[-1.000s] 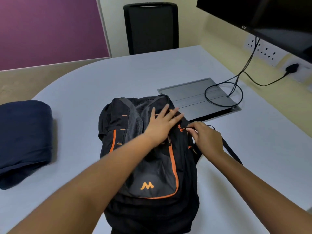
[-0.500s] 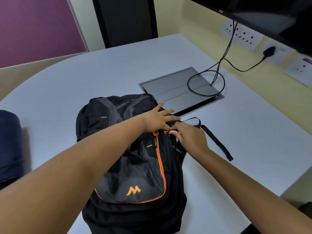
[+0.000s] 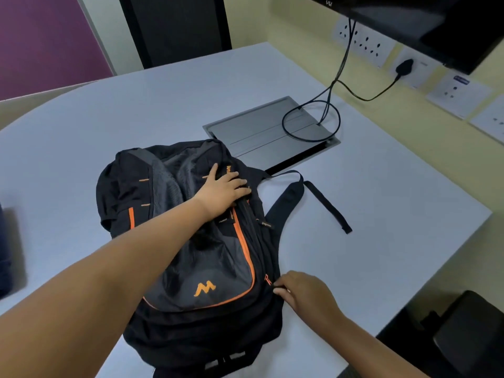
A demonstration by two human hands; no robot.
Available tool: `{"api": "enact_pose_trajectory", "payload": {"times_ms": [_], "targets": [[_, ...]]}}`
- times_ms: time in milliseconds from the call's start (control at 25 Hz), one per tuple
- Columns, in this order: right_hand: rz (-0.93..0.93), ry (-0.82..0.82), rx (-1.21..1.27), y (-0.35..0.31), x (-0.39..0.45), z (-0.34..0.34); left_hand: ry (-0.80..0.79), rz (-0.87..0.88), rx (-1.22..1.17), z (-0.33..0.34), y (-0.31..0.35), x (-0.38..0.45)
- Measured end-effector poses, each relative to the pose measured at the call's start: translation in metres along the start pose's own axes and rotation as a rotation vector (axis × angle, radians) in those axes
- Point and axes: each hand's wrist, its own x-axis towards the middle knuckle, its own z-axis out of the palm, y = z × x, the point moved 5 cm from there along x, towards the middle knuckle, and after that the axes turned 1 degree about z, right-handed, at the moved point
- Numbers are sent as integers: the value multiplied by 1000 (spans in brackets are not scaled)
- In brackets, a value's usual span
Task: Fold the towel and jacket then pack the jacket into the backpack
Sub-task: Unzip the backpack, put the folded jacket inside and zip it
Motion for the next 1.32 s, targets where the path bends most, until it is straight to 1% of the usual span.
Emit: {"api": "enact_pose_trajectory", "payload": {"times_ms": [40, 80, 120, 160, 200, 240, 320, 360, 400, 440, 560, 640, 720, 840, 1000, 1080, 1120, 1160, 1240, 1280, 1320], "targets": [[15, 5, 19, -4, 3, 0, 86, -71, -108, 1, 9, -13], [39, 6, 39, -7, 4, 1, 212, -128, -197, 1, 21, -28], [56, 3, 42, -11, 4, 3, 371, -171, -254, 0, 36, -45], [73, 11, 21, -13, 3, 4, 491, -219, -264, 1, 51, -63], [107, 0, 26, -16, 1, 6, 518, -274, -266, 2, 67, -79], [156, -13, 47, -18, -1, 5, 402, -339, -303, 9, 83, -89], [238, -48, 127, -20, -4, 4, 39, -486, -420, 32, 107, -99], [251, -50, 130, -21, -5, 4, -88, -528, -471, 41, 116, -102], [263, -52, 128, -24, -6, 2, -160, -544, -511, 47, 122, -102], [268, -46, 133, -25, -7, 0, -195, -554, -541, 50, 125, -100], [313, -62, 218, -31, -8, -2, -246, -554, -628, 55, 128, -94], [342, -68, 240, -37, -8, -1, -247, -568, -719, 53, 128, -93], [354, -66, 263, -45, -11, 3, -213, -616, -800, 48, 123, -93], [367, -61, 335, -60, -31, 9, -133, -666, -823, 41, 118, -92], [280, -207, 399, -94, -52, 21, -33, -684, -862, 34, 127, -105], [276, -266, 427, -93, -44, 18, 61, -663, -844, 32, 132, -115], [288, -262, 427, -88, -37, 13, 112, -675, -831, 33, 132, -124], [312, -224, 416, -79, -31, 7, 158, -696, -827, 36, 133, -135], [350, -94, 366, -58, -19, -10, 198, -736, -829, 52, 138, -159], [328, -50, 333, -53, -13, -16, 165, -749, -822, 62, 144, -170], [276, -41, 300, -51, -8, -19, 103, -746, -778, 72, 150, -179]]}}
